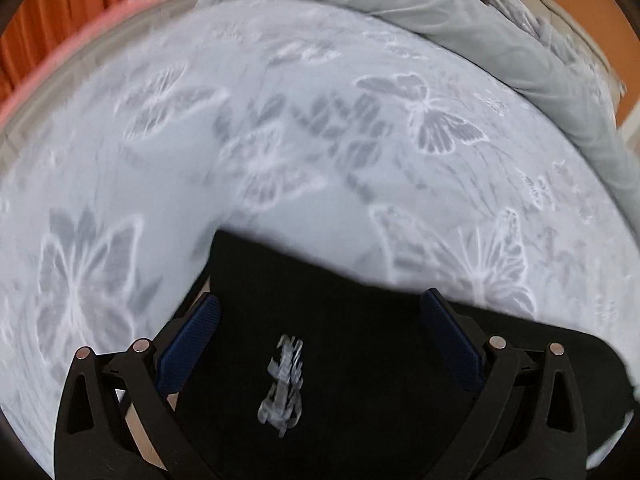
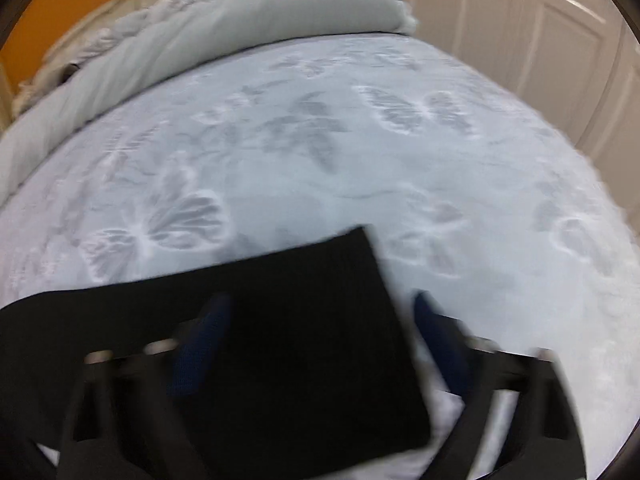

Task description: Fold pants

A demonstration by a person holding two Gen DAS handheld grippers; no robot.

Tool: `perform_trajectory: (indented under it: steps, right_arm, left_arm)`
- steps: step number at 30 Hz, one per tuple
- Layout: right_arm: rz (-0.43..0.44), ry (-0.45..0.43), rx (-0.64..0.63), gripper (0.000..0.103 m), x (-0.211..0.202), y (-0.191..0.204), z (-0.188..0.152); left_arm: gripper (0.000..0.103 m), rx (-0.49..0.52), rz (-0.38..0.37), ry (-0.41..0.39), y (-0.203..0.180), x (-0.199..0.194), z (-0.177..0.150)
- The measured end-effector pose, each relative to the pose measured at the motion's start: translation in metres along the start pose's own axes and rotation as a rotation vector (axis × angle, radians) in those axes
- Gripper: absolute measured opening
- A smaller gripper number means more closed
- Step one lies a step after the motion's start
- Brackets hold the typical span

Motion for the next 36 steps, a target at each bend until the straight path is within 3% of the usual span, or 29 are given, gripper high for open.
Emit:
perform_trajectory:
  steps: [1,2,3,5,9,12,14,16,21,23,24,25,27,31,36]
  right_arm:
    - [0.015,-0.025,-0.030,0.024,-0.004,0.007,0.002]
    - [0.060,-0.041,-0.034,0.010,-0.008,0.012,0.004]
    - [0.068,-0.071,-0.024,0.011,-0.017,0.012,0.007]
    - [0.100,-0.167,-0.023,0.010,-0.051,0.014,0.015]
    - [0.164,-0.347,-0.077,0.010,-0.147,0.014,0.016]
    - [0.176,-0.416,-0.123,0.010,-0.203,0.009,-0.003]
    - [0.185,-0.439,-0.171,0.010,-0.234,0.003,-0.025]
    - [0.180,-0.423,-0.231,0.010,-0.247,0.002,-0.054]
    - [0.160,-0.300,-0.282,0.010,-0.232,-0.001,-0.134]
    - [0.160,-0.276,-0.275,0.010,-0.224,0.002,-0.153]
    - [0.162,-0.269,-0.269,0.010,-0.221,0.004,-0.159]
    - [0.163,-0.267,-0.262,0.010,-0.221,0.003,-0.165]
    - [0.168,-0.261,-0.252,0.010,-0.219,0.004,-0.171]
    - [0.157,-0.239,-0.238,0.010,-0.208,0.002,-0.178]
    - [0.148,-0.222,-0.196,0.010,-0.190,0.000,-0.186]
  left_arm:
    - [0.062,0.025,0.025,-0.007,-0.003,0.001,0.000]
    - [0.039,0.050,0.049,-0.028,-0.005,-0.003,0.002]
    - [0.018,0.042,-0.013,-0.002,-0.011,-0.008,0.001]
    - [0.015,0.010,-0.076,-0.033,-0.010,-0.033,0.004]
    - [0.014,0.037,-0.207,-0.117,-0.006,-0.106,0.001]
    - [0.000,0.050,-0.290,-0.188,0.016,-0.174,-0.011]
    - [0.000,0.058,-0.310,-0.246,0.045,-0.217,-0.024]
    - [0.000,0.071,-0.310,-0.245,0.073,-0.234,-0.037]
    - [0.001,0.055,-0.249,-0.106,0.131,-0.219,-0.094]
    - [0.010,-0.013,-0.304,-0.026,0.125,-0.207,-0.105]
    - [0.029,-0.046,-0.331,-0.001,0.122,-0.204,-0.107]
    - [0.062,-0.089,-0.349,0.015,0.112,-0.198,-0.103]
    - [0.086,-0.150,-0.348,-0.033,0.096,-0.192,-0.083]
    - [0.088,-0.222,-0.349,-0.067,0.061,-0.173,-0.038]
    - [0.088,-0.279,-0.326,0.056,0.027,-0.109,-0.006]
Point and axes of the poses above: each gripper's, at about its wrist camera, not at the fingertips, and x roughly the way its jaws point, y to its left, z to its top, the point moved 9 cm from there along x, roughly the way its jaws point, and after that the axes turned 12 degrees about -x, right-handed, at the moved point
